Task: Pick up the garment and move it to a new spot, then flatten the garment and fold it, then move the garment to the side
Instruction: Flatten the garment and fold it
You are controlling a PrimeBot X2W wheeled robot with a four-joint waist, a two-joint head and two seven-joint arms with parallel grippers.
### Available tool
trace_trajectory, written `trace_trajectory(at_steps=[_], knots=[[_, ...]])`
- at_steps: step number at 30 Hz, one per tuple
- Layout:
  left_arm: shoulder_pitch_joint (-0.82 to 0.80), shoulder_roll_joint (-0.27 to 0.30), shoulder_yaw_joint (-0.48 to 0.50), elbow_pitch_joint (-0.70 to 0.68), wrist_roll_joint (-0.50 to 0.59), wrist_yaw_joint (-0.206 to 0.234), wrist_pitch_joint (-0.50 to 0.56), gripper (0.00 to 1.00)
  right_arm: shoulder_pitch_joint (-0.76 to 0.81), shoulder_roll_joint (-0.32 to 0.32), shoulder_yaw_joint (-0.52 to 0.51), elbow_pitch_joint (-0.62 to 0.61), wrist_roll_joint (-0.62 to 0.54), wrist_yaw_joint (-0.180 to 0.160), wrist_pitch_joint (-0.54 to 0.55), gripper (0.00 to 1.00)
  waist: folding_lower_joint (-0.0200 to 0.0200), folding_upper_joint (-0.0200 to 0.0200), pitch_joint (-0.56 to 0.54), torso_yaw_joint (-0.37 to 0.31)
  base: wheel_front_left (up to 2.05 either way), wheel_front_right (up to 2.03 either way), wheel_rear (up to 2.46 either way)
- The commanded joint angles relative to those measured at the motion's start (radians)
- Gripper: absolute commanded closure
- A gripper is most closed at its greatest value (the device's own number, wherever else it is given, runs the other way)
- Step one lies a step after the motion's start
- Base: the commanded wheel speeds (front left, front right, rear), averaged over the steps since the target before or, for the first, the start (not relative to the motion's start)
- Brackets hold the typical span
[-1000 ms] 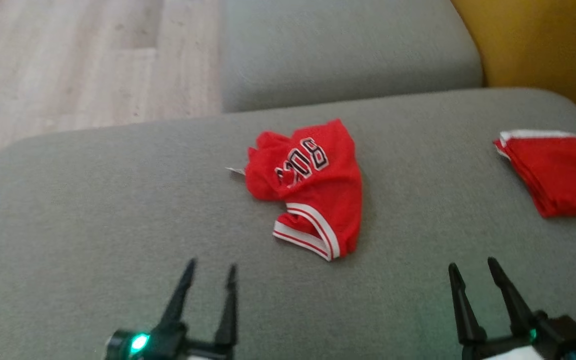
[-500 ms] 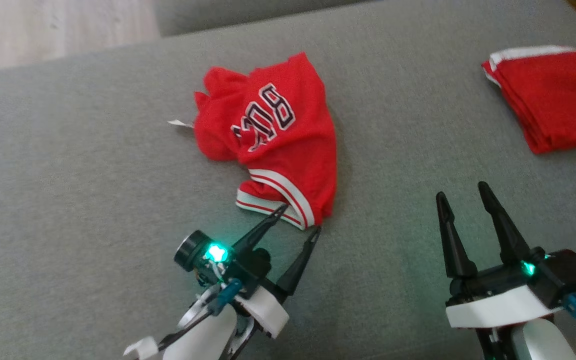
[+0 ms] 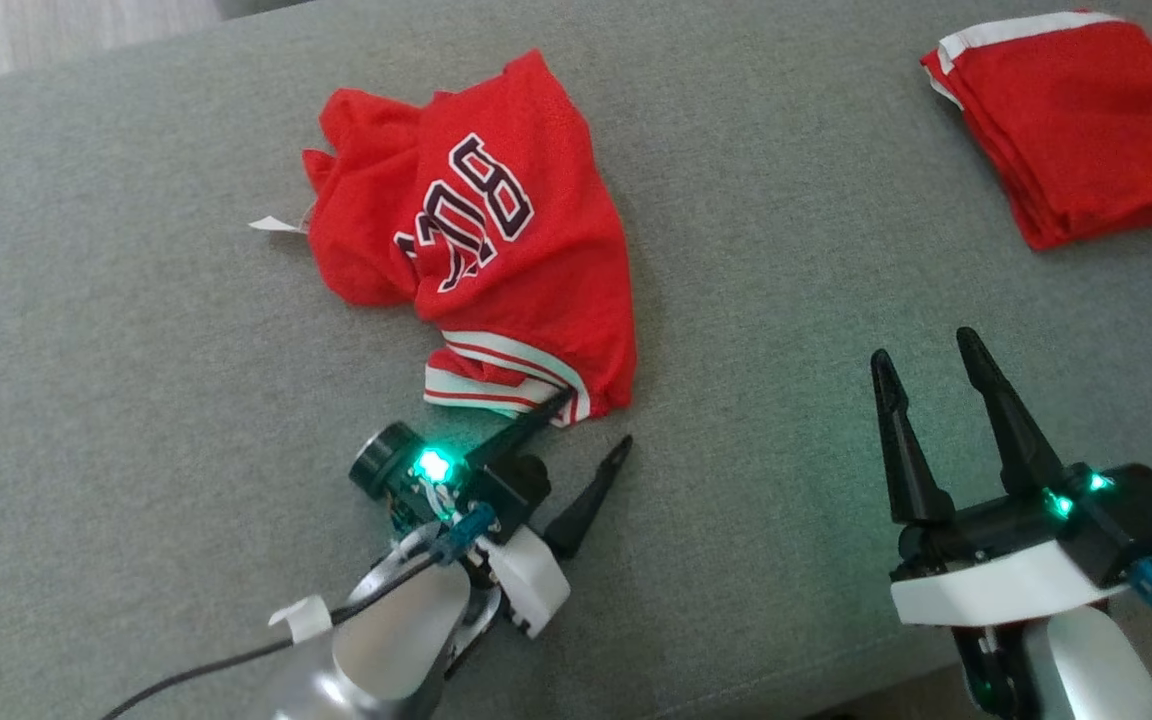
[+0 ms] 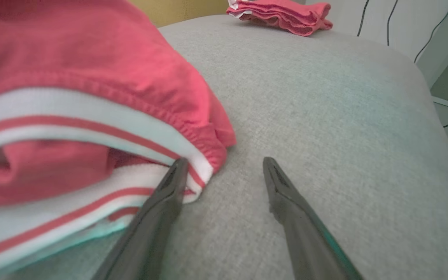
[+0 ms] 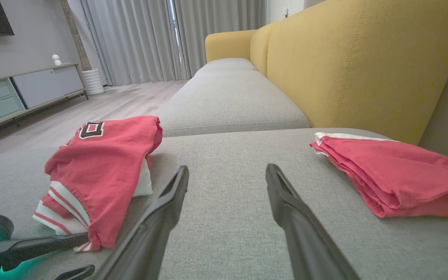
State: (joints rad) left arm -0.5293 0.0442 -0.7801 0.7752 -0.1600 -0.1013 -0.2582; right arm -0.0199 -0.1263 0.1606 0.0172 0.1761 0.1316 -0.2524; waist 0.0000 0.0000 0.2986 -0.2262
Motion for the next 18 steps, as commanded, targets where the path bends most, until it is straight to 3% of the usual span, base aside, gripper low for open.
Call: trace_trajectory(at_steps=[1,7,8,9,11,18], knots=[[-0.033,0.006,0.022,-0.001,-0.006,0.015,-0.004,0.0,-0.016,-0.017,0.022,-0.029,0.005,-0.001,-0.009,0.0,0.0,0.0,0.003,-0.003,0.0,0.0,0.0],[-0.076,0.006,0.01,0.07,-0.031,0.062,-0.004,0.0,-0.019,-0.021,0.02,-0.028,0.004,-0.001,-0.009,0.0,0.0,0.0,0.016,-0.011,0.0,0.0,0.0],[-0.083,0.006,0.004,0.094,-0.036,0.066,-0.002,0.05,-0.02,-0.021,0.021,-0.028,0.004,-0.001,-0.009,0.0,0.0,0.0,0.018,-0.012,0.0,0.0,0.0],[-0.09,0.006,-0.001,0.115,-0.044,0.067,-0.001,0.41,-0.021,-0.02,0.022,-0.028,0.004,-0.001,-0.009,0.0,0.0,0.0,0.019,-0.013,0.0,0.0,0.0],[-0.105,0.006,-0.011,0.141,-0.06,0.068,-0.001,1.0,-0.023,-0.019,0.024,-0.027,0.003,-0.001,-0.009,0.0,0.0,0.0,0.021,-0.015,0.0,0.0,0.0],[-0.15,0.006,-0.05,0.076,-0.089,0.068,-0.003,1.0,-0.021,-0.008,0.036,-0.015,0.009,-0.001,-0.009,0.0,0.0,0.0,-0.03,-0.03,0.0,0.0,0.0]])
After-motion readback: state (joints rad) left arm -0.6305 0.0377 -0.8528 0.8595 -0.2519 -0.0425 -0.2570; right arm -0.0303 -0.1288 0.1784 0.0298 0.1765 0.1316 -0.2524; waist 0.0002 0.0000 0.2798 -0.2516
